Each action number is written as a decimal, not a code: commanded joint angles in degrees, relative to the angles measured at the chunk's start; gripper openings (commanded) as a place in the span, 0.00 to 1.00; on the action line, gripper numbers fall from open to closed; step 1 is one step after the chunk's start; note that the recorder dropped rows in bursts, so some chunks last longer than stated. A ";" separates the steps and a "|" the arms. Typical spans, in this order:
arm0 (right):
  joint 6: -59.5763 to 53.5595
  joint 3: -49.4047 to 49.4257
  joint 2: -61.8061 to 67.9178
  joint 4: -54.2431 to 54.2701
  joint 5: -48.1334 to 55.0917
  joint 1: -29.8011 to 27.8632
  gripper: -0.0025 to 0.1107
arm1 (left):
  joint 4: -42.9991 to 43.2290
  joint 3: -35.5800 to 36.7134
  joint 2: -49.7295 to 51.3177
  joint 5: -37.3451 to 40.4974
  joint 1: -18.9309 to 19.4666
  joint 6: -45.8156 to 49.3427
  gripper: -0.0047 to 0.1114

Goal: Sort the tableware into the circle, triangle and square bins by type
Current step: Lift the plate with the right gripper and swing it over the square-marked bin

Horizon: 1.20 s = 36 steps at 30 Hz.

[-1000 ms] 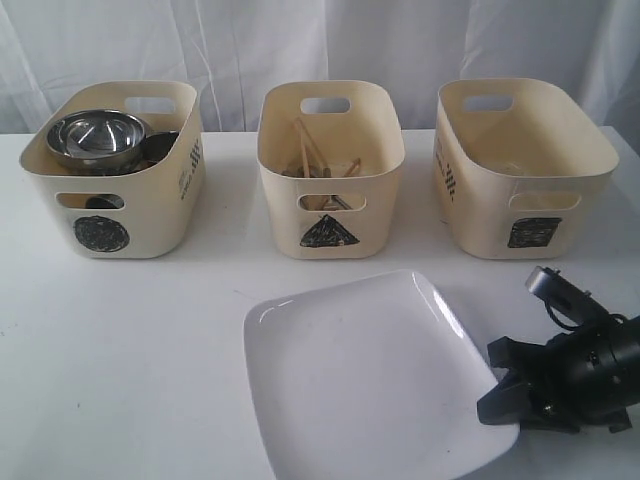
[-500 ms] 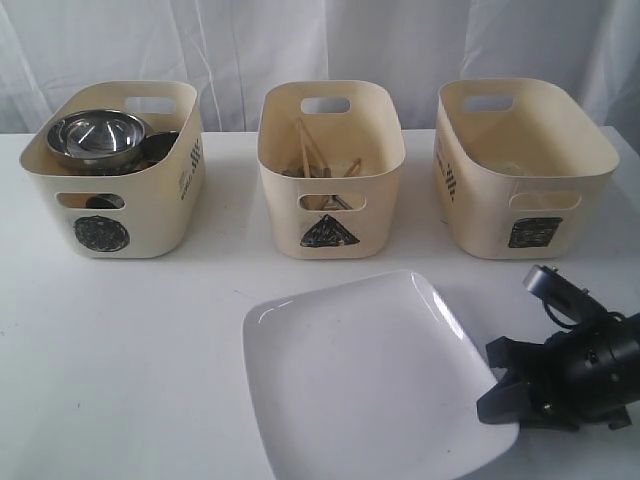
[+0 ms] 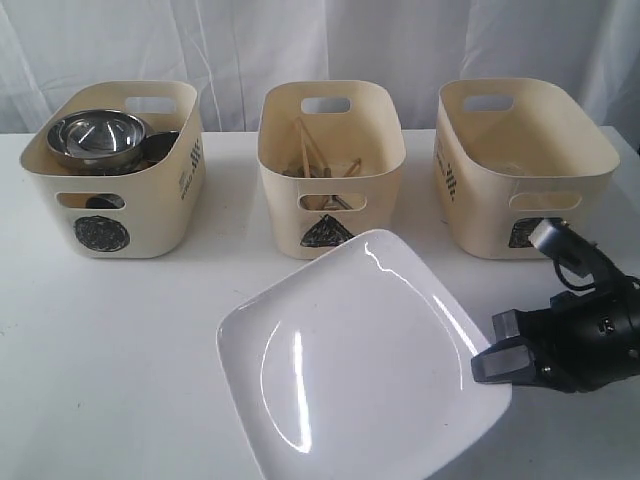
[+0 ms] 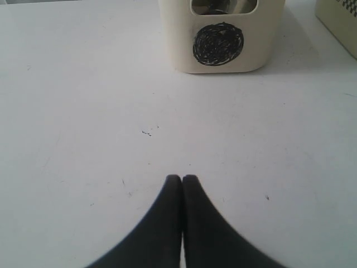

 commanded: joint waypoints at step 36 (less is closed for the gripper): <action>6.48 -28.74 -2.52 35.48 -2.72 -13.75 0.02 | -0.25 0.17 -0.23 0.03 -0.25 0.15 0.04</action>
